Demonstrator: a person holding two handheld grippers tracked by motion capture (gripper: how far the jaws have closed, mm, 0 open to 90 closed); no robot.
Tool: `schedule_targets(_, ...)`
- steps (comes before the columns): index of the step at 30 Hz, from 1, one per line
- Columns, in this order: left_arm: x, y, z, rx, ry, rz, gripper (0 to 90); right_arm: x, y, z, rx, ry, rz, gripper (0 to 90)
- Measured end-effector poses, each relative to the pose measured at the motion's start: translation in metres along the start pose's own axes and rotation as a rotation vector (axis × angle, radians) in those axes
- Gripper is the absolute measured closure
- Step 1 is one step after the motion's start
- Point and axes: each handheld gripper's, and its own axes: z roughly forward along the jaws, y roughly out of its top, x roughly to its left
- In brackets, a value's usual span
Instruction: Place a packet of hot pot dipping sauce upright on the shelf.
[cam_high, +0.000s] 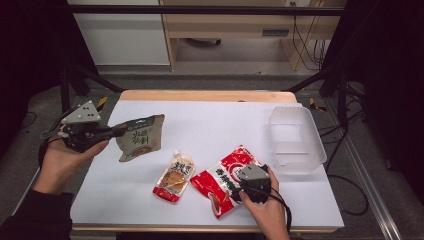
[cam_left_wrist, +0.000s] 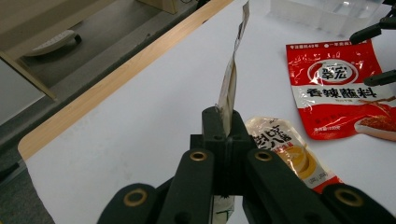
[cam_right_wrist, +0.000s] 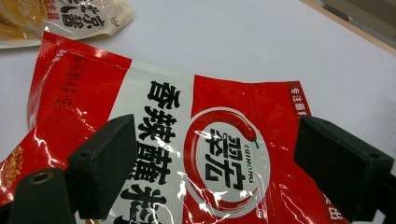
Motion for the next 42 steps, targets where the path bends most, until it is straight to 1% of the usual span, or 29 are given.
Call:
schedule_targets(5, -0.006, 0.008, 0.001, -0.005, -0.012, 0.023, 90.0, 0.002, 0.002, -0.001, -0.005, 0.005, -0.007, 13.2)
schedule_targets(8, -0.009, 0.011, 0.003, -0.017, -0.021, 0.026, 90.0, 0.003, 0.002, 0.0, -0.002, 0.016, -0.009, 13.1)
schedule_targets(14, -0.015, 0.016, 0.007, -0.013, -0.036, 0.052, 90.0, 0.007, 0.006, 0.002, -0.002, 0.029, -0.009, 12.4)
schedule_targets(17, -0.018, 0.019, 0.011, -0.003, -0.039, 0.052, 90.0, 0.01, 0.007, 0.002, 0.005, 0.054, -0.022, 12.5)
schedule_targets(21, -0.025, 0.024, 0.016, -0.01, -0.051, 0.063, 90.0, 0.014, 0.01, -0.002, 0.014, 0.065, -0.047, 13.4)
schedule_targets(22, -0.027, 0.026, 0.017, -0.009, -0.057, 0.065, 90.0, 0.015, 0.012, -0.002, 0.021, 0.067, -0.043, 13.4)
schedule_targets(24, -0.033, 0.03, 0.02, -0.009, -0.067, 0.079, 90.0, 0.015, 0.017, -0.004, 0.033, 0.079, -0.054, 14.2)
schedule_targets(25, -0.036, 0.032, 0.022, -0.005, -0.069, 0.09, 90.0, 0.015, 0.02, -0.006, 0.041, 0.091, -0.052, 14.3)
schedule_targets(26, -0.039, 0.034, 0.024, -0.001, -0.071, 0.101, 90.0, 0.015, 0.022, -0.007, 0.043, 0.111, -0.063, 14.5)
schedule_targets(27, -0.042, 0.036, 0.026, 0.002, -0.074, 0.11, 90.0, 0.014, 0.025, -0.009, 0.052, 0.119, -0.08, 15.4)
schedule_targets(29, -0.047, 0.039, 0.03, 0.004, -0.084, 0.118, 90.0, 0.011, 0.031, -0.013, 0.081, 0.096, -0.099, 19.2)
schedule_targets(30, -0.049, 0.04, 0.032, 0.002, -0.09, 0.122, 90.0, 0.009, 0.035, -0.014, 0.093, 0.098, -0.113, 19.2)
schedule_targets(33, -0.055, 0.044, 0.039, 0.001, -0.11, 0.135, 90.0, 0.002, 0.045, -0.018, 0.113, 0.114, -0.129, 18.8)
schedule_targets(34, -0.057, 0.045, 0.041, 0.002, -0.118, 0.142, 90.0, -0.002, 0.049, -0.019, 0.121, 0.124, -0.147, 18.0)
schedule_targets(36, -0.061, 0.047, 0.044, 0.003, -0.124, 0.148, 90.0, -0.007, 0.055, -0.022, 0.124, 0.137, -0.156, 16.5)
schedule_targets(37, -0.063, 0.048, 0.046, 0.007, -0.128, 0.159, 90.0, -0.008, 0.056, -0.023, 0.116, 0.142, -0.155, 16.5)
schedule_targets(39, -0.067, 0.051, 0.048, 0.005, -0.131, 0.168, 90.0, -0.012, 0.062, -0.029, 0.103, 0.135, -0.177, 16.4)
schedule_targets(42, -0.071, 0.053, 0.052, -0.002, -0.137, 0.164, 90.0, -0.016, 0.067, -0.033, 0.12, 0.139, -0.207, 13.4)
